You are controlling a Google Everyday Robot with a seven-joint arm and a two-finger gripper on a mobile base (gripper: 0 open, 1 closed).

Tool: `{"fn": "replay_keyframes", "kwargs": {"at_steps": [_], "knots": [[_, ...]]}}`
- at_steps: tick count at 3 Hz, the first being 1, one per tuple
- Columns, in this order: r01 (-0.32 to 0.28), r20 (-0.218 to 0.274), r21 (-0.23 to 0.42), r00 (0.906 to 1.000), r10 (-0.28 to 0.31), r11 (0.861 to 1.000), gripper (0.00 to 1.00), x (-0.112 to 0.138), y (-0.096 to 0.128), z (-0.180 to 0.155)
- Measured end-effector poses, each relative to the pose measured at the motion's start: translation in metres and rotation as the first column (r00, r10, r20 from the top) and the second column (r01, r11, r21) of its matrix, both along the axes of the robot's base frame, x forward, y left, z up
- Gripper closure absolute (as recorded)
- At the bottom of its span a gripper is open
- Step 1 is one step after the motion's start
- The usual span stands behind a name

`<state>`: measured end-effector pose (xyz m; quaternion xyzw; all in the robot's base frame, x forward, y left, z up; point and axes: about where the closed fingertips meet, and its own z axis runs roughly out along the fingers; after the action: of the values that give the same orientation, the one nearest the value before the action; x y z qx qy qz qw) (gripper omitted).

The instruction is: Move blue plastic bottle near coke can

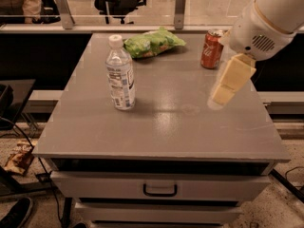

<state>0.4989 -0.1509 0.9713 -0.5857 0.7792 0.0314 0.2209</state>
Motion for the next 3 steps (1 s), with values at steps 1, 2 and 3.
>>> {"fn": "replay_keyframes", "kwargs": {"at_steps": [1, 2, 3], "knots": [[-0.007, 0.033, 0.076, 0.9995, 0.004, 0.997, 0.00, 0.023, 0.034, -0.004], [-0.024, 0.058, 0.154, 0.9982, 0.015, 0.988, 0.00, 0.040, 0.065, -0.008], [-0.050, 0.078, 0.215, 0.9964, 0.033, 0.975, 0.00, 0.052, 0.093, -0.008]]}}
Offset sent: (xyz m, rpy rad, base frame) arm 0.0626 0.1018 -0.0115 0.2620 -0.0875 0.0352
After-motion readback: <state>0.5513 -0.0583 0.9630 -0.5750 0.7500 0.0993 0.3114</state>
